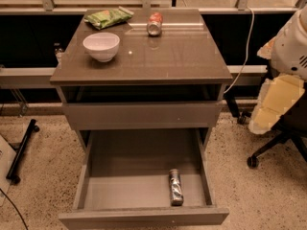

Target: Pick redbull can from middle drawer and place on counter

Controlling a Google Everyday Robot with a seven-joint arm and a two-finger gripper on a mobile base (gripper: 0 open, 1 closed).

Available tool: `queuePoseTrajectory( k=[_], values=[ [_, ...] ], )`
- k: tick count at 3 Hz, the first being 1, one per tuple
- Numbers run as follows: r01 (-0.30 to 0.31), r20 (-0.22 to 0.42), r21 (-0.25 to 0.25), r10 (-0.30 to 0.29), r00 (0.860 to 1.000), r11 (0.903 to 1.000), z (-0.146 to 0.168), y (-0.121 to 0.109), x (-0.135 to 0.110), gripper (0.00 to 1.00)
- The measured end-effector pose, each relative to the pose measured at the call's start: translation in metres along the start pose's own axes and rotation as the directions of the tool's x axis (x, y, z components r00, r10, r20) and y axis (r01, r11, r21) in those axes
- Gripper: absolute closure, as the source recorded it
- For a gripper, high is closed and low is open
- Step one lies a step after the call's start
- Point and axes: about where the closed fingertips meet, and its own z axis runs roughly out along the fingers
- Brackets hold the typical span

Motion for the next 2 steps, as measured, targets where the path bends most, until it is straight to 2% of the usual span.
queuePoseTrajectory(
  k=[1,2],
  values=[
    [-0.117,0.003,-0.006,0.117,0.993,0.9931,0.032,-0.004,-0.001,0.00],
    [-0.224,-0.007,-0.026,0.224,0.975,0.9742,0.074,-0.006,-0.007,0.00]
  ],
)
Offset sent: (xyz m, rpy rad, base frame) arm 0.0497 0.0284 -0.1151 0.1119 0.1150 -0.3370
